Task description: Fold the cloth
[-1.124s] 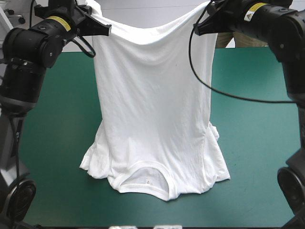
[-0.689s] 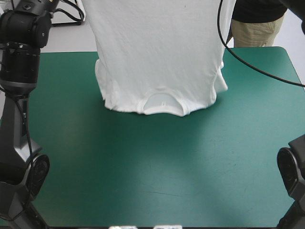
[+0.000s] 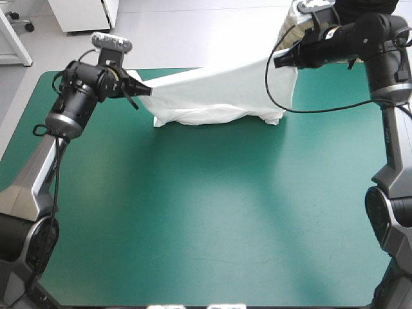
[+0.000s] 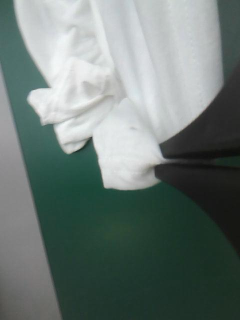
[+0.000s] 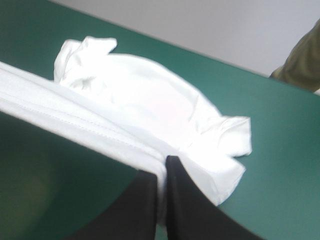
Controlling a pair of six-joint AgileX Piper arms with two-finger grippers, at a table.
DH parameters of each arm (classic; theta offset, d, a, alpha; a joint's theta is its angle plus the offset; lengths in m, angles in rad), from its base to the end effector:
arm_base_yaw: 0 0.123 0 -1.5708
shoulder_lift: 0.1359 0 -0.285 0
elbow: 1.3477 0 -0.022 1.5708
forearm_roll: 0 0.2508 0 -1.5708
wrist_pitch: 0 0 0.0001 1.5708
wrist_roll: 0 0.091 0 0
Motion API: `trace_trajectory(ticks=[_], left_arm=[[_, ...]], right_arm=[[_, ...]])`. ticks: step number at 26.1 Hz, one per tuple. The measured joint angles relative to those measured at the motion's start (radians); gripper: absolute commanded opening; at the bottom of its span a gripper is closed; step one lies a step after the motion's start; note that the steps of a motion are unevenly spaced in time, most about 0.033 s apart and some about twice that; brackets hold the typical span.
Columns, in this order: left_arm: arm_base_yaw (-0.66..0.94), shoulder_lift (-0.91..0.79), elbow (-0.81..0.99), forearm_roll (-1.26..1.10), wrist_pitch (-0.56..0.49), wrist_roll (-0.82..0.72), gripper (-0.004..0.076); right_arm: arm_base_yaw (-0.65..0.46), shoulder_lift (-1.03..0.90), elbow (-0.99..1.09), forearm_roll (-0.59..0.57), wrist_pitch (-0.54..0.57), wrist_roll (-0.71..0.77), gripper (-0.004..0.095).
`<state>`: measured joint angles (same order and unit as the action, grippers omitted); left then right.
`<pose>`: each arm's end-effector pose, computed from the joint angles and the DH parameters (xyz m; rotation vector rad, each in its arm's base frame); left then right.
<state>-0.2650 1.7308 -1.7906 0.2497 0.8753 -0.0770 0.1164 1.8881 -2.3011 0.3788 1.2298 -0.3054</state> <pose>0.3862 -0.0869 0.3956 0.2972 2.2514 0.1230 0.3928 0.0779 0.4634 -0.5078 2.1926 0.3740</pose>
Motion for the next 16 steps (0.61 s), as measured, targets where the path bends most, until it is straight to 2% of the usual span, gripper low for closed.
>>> trace_trajectory(ticks=[2, 4, 10, 16], left_arm=[[0.002, -0.080, 0.178, -0.009, -0.059, -0.005, -0.0008], [0.004, -0.153, 0.287, -0.028, -0.070, -0.007, -0.0008], [0.005, -0.269, 0.456, -0.087, -0.072, 0.000, -0.0008], [0.005, -0.439, 0.634, -0.171, -0.084, 0.015, -0.0009]], right_arm=[[0.000, -0.055, 0.182, 0.034, -0.041, -0.027, -0.0012], [0.000, -0.152, 0.391, 0.048, -0.109, -0.042, -0.0012], [0.000, -0.376, 0.848, 0.054, -0.286, -0.051, -0.0012], [0.000, -0.605, 1.178, 0.058, -0.354, -0.053, -0.0011]])
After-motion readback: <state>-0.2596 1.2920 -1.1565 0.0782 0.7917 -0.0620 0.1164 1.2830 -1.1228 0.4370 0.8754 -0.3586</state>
